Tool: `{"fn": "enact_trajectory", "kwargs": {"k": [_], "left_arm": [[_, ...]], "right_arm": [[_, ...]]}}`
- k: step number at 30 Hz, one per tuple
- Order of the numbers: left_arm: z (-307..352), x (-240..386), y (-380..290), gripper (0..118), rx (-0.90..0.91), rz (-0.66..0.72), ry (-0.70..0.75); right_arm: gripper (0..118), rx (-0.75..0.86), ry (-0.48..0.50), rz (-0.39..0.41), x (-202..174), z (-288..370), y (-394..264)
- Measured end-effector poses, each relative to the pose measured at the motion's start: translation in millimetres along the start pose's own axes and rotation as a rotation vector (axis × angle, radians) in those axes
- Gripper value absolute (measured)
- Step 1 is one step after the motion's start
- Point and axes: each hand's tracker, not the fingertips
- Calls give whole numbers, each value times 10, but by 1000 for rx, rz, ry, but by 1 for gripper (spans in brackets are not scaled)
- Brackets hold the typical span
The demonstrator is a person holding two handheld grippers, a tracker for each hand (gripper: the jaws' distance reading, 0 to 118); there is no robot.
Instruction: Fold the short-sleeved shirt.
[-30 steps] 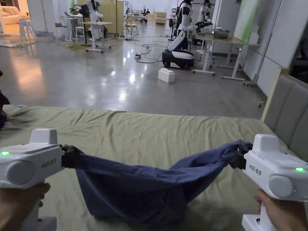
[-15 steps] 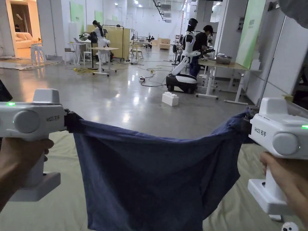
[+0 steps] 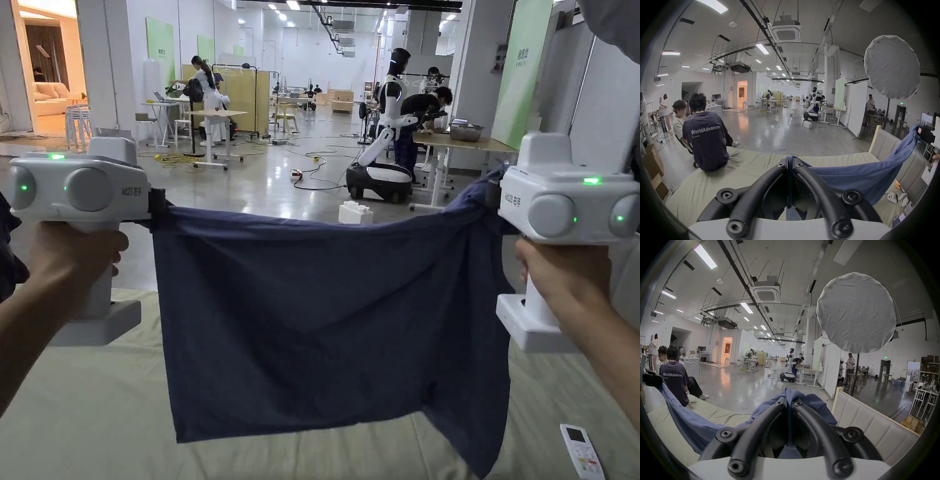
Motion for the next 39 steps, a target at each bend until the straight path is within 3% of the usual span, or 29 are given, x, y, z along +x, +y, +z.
{"fn": "enact_trajectory", "kwargs": {"k": [11, 21, 29, 33, 38, 39], "left_arm": [[-192, 23, -9, 4, 18, -32, 36], [174, -198, -1061, 4, -61, -17, 34], [866, -453, -1901, 4, -97, 18, 19], [1280, -546, -2273, 4, -133, 49, 3], [1703, -582, -2816, 4, -253, 56, -28], [1766, -582, -2925, 4, -279, 65, -30]], "right_arm": [[5, 15, 9, 4, -85, -184, -148], [5, -125, 86, -15, -168, 244, -1093], [5, -181, 120, 28, -195, 1161, -1580], [5, -284, 151, 0, -175, 1642, -1778], [5, -364, 177, 88, -231, 2221, -2086], [5, -425, 179, 71, -244, 2325, -2199]]}}
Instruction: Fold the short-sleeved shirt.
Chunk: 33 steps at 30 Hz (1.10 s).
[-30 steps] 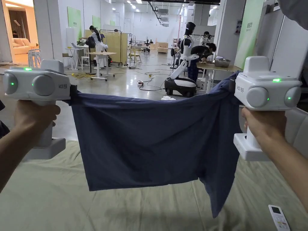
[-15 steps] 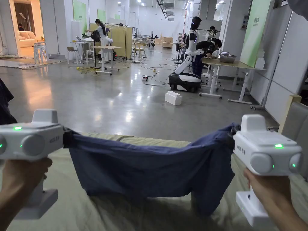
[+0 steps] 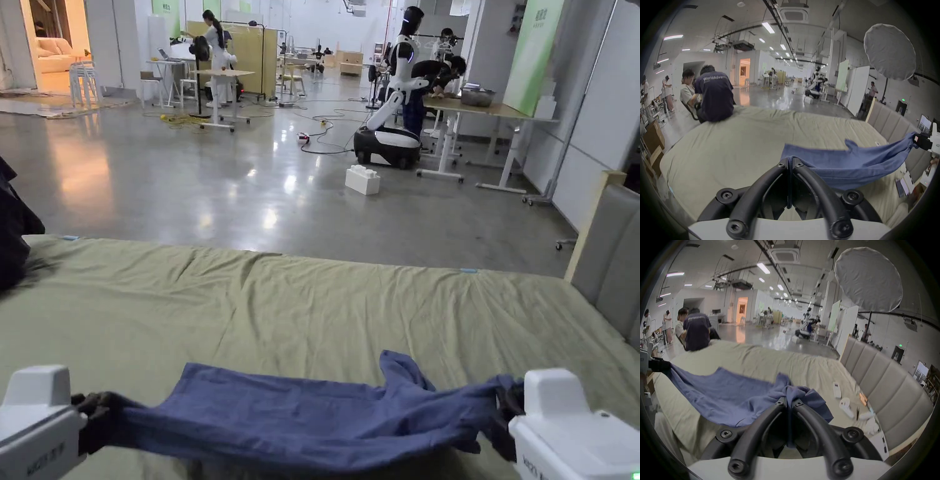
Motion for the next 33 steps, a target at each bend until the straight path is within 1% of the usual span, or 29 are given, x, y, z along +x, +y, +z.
{"fn": "enact_trajectory", "kwargs": {"k": [1, 3, 4, 5, 6, 8, 13, 14, 16, 18, 20, 23, 24, 25, 26, 27, 28, 29, 32, 33], "left_arm": [[24, -4, -127, 4, -28, 3, -11], [-36, -69, -386, 4, -90, -21, -5], [-42, -73, -514, 4, -122, -34, 2], [-45, -80, -624, 4, -153, -35, 5], [-55, -84, -740, 4, -183, -33, -1], [-82, -99, -950, 4, -252, -39, 2], [-245, -130, -1435, 4, -411, -58, 39], [-286, -141, -1505, 4, -428, -62, 38], [-376, -154, -1629, 4, -486, -80, 80], [-455, -167, -1717, 4, -514, -98, 86], [-514, -171, -1782, 4, -524, -79, 79], [-547, -168, -1805, 5, -522, -68, 85], [-543, -168, -1795, 10, -521, -64, 86], [-539, -169, -1782, 19, -520, -63, 88], [-535, -168, -1759, 31, -518, -64, 90], [-500, -130, -1700, 47, -510, -68, 97], [-474, -112, -1650, 55, -485, -78, 116], [-446, -90, -1590, 58, -448, -85, 121], [-377, 20, -1361, 58, -323, -75, 94], [-349, 75, -1279, 58, -280, -79, 75]], "right_arm": [[5, -17, 9, 17, -39, 45, -131], [5, -84, 22, 17, -114, 104, -404], [5, -133, 35, -1, -158, 124, -562], [5, -174, 16, 1, -187, 150, -701], [5, -201, 36, 13, -216, 135, -833], [5, -261, 49, -9, -272, 132, -1087], [5, -421, 77, 21, -415, -5, -1618], [5, -439, 74, 31, -437, -35, -1686], [5, -460, 74, 21, -455, -99, -1818], [5, -474, 67, 2, -444, -172, -1914], [5, -496, 68, -22, -441, -233, -1974], [7, -499, 62, -31, -456, -261, -2020], [12, -499, 58, -33, -463, -265, -2021], [26, -499, 57, -34, -463, -264, -2011], [45, -500, 53, -38, -461, -245, -1981], [66, -500, 45, -40, -464, -240, -1957], [75, -480, 31, -46, -466, -206, -1892], [78, -451, 18, -53, -461, -185, -1836], [78, -335, -11, -89, -443, -132, -1597], [81, -294, -16, -100, -443, -119, -1512]]}}
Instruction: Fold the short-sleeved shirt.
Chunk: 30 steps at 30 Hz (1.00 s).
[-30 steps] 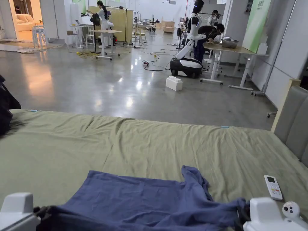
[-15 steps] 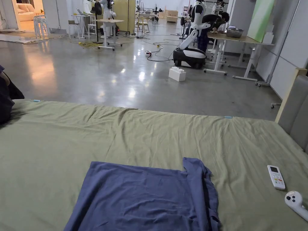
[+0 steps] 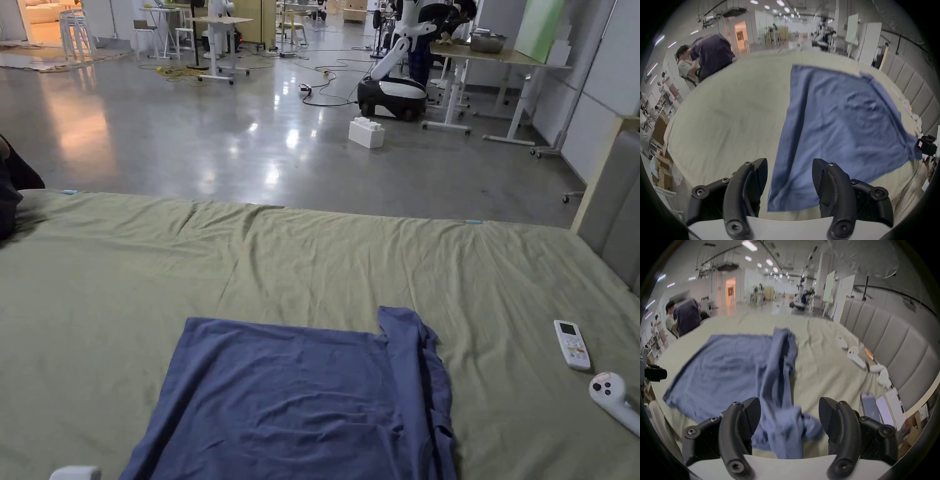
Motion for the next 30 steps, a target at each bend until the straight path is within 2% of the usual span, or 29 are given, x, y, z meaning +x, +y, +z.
{"fn": "enact_trajectory", "kwargs": {"k": [5, 7, 8, 9, 10, 12, 15, 18, 24, 30], "left_arm": [[222, 301, 396, 58, 238, -31, -9], [306, 425, 535, 57, 341, -34, 2], [347, 481, 596, 56, 385, -35, 12], [372, 527, 648, 51, 418, -44, 19], [398, 577, 704, 43, 452, -58, 32], [455, 667, 775, 10, 516, -87, 59], [522, 753, 842, 9, 593, -90, 75], [570, 784, 854, 3, 637, -54, 88], [631, 758, 850, 2, 628, -17, 23], [288, 607, 950, 2, 488, 12, -21]], "right_arm": [[82, 215, -14, -52, -66, 47, 428], [77, 313, -24, -83, -111, 89, 599], [70, 359, -24, -89, -150, 118, 677], [56, 392, -29, -91, -201, 150, 748], [45, 425, -33, -99, -230, 175, 814], [18, 514, -30, -114, -273, 227, 905], [11, 578, -46, -108, -350, 276, 1022], [1, 614, -38, -91, -389, 268, 1072], [1, 671, -62, -27, -465, 243, 1101], [1, 584, -43, -41, -434, -2, 1082]]}}
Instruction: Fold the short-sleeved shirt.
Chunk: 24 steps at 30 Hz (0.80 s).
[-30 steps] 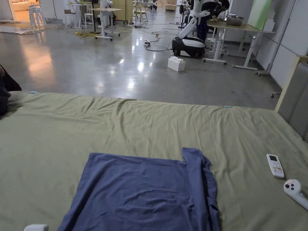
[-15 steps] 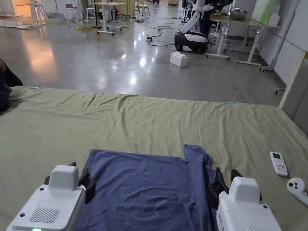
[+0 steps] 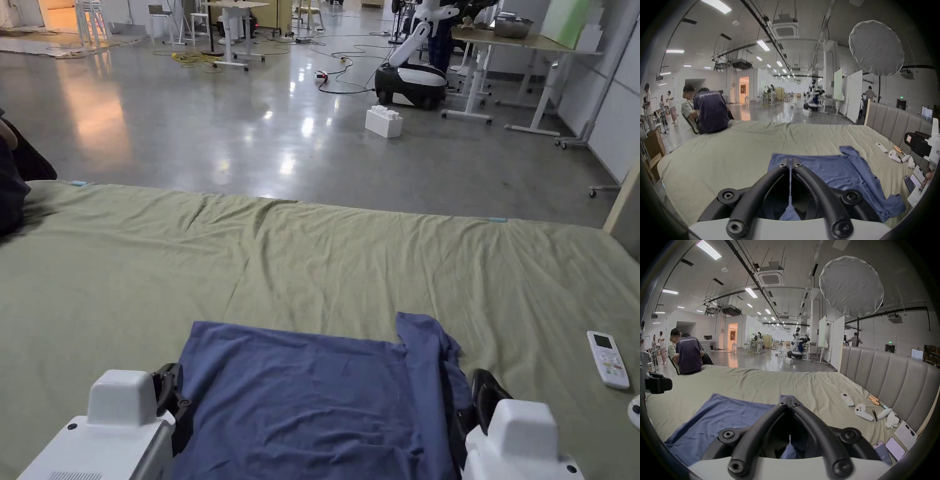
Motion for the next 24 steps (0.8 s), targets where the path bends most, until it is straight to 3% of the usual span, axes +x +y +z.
{"fn": "enact_trajectory", "kwargs": {"k": [11, 13, 15, 18, 24], "left_arm": [[-1937, -533, 63, 2, -335, 30, -44], [-2335, -581, 85, 7, -363, 27, -34], [-2721, -614, 113, 14, -443, 21, -26], [-3194, -629, 127, 73, -500, -2, -7], [-3847, -615, -4, 76, -575, -3, 25]], "right_arm": [[1, -147, 26, 9, 59, -558, -349], [1, -172, 30, 15, 69, -664, -425], [1, -220, 40, 11, 72, -755, -534], [1, -251, 30, 19, 103, -862, -668], [1, -313, 21, 31, 180, -982, -858]]}}
